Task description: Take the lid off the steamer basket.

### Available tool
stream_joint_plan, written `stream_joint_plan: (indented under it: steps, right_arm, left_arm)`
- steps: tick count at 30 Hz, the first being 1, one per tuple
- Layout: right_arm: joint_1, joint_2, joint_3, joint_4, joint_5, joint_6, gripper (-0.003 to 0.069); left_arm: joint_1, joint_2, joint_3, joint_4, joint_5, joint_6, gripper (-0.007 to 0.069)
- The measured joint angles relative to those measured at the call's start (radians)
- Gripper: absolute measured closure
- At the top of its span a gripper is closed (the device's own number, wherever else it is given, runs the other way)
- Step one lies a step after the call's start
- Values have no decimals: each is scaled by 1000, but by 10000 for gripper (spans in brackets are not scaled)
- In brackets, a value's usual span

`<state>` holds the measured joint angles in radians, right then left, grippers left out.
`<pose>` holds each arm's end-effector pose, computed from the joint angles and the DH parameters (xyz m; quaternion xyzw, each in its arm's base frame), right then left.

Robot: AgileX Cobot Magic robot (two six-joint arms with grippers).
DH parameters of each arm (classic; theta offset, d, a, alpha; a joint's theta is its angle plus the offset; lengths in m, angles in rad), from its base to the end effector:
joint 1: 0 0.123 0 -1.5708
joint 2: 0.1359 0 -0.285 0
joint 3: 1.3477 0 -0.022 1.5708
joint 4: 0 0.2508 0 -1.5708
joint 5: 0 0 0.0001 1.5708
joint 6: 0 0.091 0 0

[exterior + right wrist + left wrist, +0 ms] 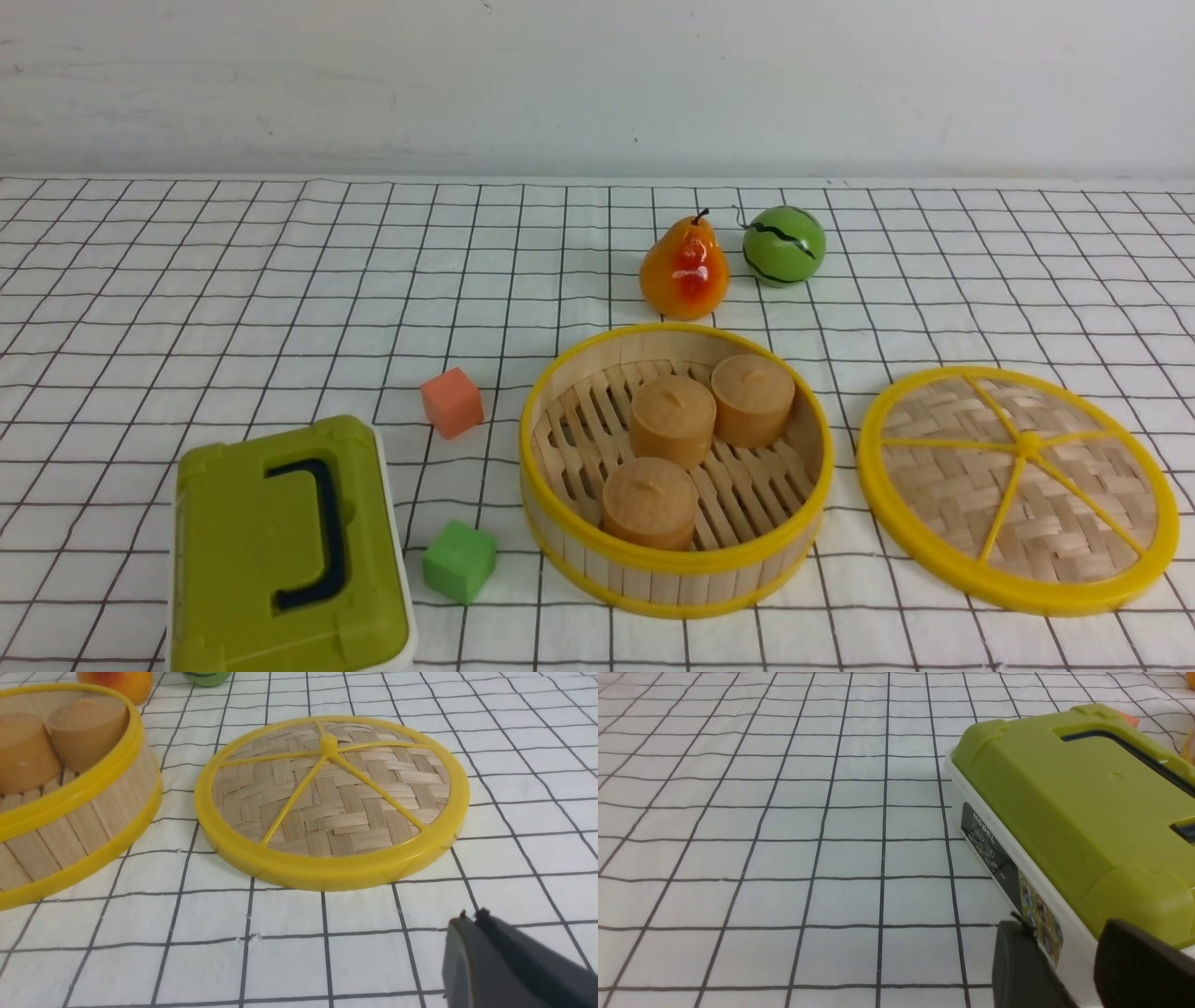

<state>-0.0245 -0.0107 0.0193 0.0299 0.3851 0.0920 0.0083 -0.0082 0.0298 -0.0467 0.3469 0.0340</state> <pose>0.0523 -0.0003 0.1727 0.0548 0.8048 0.0326 0.5900 0.0535 -0.0010 0.1724 -0.0025 0.7991 -0.0068 0.6011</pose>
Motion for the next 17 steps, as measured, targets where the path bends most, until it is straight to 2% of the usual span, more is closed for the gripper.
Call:
stream_joint_plan:
  steps: [17]
  right_arm:
    - [0,0,0,1,0,0,639]
  left_arm:
    - [0,0,0,0,0,0,386]
